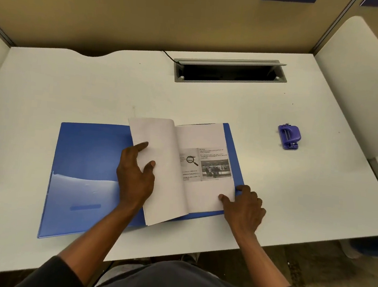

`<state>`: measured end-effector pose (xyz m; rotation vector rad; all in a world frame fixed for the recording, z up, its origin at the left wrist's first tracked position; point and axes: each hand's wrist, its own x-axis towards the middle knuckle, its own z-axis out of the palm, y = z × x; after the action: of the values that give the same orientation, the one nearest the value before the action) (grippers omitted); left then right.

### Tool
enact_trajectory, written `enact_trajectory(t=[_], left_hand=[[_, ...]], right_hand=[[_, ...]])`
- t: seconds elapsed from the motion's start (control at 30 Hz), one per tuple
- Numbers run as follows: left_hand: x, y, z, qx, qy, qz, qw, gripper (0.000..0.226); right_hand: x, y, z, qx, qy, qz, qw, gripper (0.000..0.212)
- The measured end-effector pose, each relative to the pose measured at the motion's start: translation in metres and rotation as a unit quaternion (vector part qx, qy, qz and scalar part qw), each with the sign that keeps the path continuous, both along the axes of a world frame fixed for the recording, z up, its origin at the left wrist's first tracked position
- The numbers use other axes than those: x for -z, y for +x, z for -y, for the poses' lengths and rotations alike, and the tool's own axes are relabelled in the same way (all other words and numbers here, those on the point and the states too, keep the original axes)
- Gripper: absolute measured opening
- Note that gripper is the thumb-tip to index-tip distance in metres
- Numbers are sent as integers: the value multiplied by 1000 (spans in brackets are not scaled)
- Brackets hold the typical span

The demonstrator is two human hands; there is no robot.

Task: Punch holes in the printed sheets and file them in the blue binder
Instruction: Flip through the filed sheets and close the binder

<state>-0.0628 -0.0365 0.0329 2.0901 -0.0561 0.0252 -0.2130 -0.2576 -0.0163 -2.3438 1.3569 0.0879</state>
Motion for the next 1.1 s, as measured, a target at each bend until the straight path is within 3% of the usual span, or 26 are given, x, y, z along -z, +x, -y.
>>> enact_trajectory(t=[0.1, 0.27, 0.4, 0.57, 0.73, 0.87, 0.97, 1.03, 1.1], left_hand=[[2, -1, 1, 5, 10, -1, 1000, 28], [-1, -2, 6, 14, 5, -2, 1000, 16], [1, -3, 8, 12, -3, -26, 1000, 14], [-4, -8, 15, 5, -46, -72, 996, 8], [-16, -14, 23, -2, -73, -119, 990, 46], [-18, -14, 24, 4, -89, -119, 989, 40], [-13, -7, 17, -18, -63, -101, 993, 27], [-11, 2, 8, -34, -70, -123, 989, 23], [-10, 13, -3, -33, -90, -153, 984, 24]], right_hand=[[-2, 7, 0, 84, 77, 80, 990, 48], [-14, 5, -14, 92, 16, 179, 979, 29], [-22, 2, -25, 30, -85, 153, 984, 28], [-26, -2, -36, -99, -204, 212, 951, 15], [-50, 4, -74, -252, -184, 319, 895, 17], [-52, 7, -102, -356, -157, 335, 858, 29], [-52, 7, -101, -342, -104, 352, 865, 45], [-51, 8, -90, -265, -60, 350, 897, 48], [-41, 8, -70, -162, -56, 287, 942, 45]])
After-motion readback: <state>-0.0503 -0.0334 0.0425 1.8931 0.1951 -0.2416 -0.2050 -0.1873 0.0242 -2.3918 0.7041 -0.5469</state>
